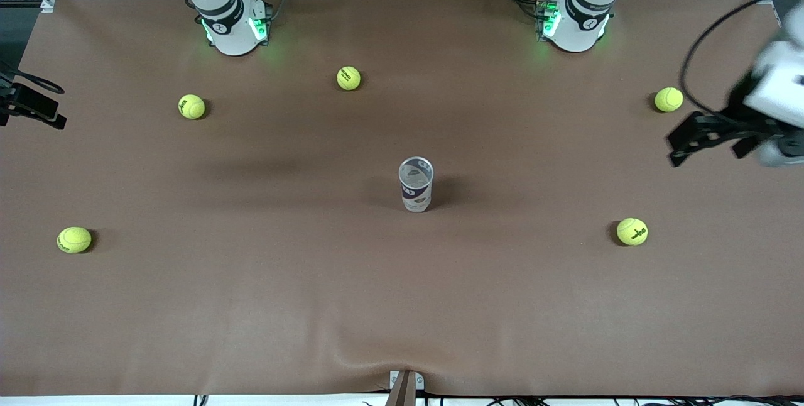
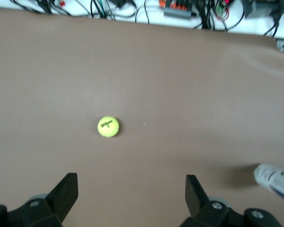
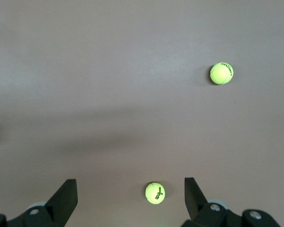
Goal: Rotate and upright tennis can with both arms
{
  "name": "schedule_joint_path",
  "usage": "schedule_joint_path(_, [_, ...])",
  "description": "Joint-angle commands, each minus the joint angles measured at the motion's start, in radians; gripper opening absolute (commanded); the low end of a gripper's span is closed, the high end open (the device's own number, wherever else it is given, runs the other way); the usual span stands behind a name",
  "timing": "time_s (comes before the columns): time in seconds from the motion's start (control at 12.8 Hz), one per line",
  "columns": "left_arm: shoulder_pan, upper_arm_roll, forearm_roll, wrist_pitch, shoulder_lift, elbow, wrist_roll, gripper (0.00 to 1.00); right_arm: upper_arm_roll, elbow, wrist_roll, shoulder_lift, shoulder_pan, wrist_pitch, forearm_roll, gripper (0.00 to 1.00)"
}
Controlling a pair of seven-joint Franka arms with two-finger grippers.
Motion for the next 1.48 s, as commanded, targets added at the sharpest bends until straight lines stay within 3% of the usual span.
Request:
schedule_joint_path(0.0, [0.068,-0.016,-0.036,-0.008,-0.065,-0.11,0.065,1.0,0.006,0.013,0.014,-0.002,-0.005,-0.015,-0.006,1.0])
schedule_joint_path(0.47, [0.073,-0.019,-0.062,0.012,-0.219,-0.362,0.1,1.0,0.006,0.013,0.014,-0.002,-0.005,-0.015,-0.007,1.0])
schedule_joint_path(1.01, [0.075,-0.055,-0.056,-0.056,-0.245,-0.359,0.172,1.0,0.005,0.013,0.014,-0.002,-0.004,-0.015,-0.007,1.0])
schedule_joint_path(1.4, [0.073,-0.052,-0.047,-0.059,-0.236,-0.298,0.174,1.0,0.005,0.011,0.014,-0.002,-0.004,-0.015,-0.009,1.0])
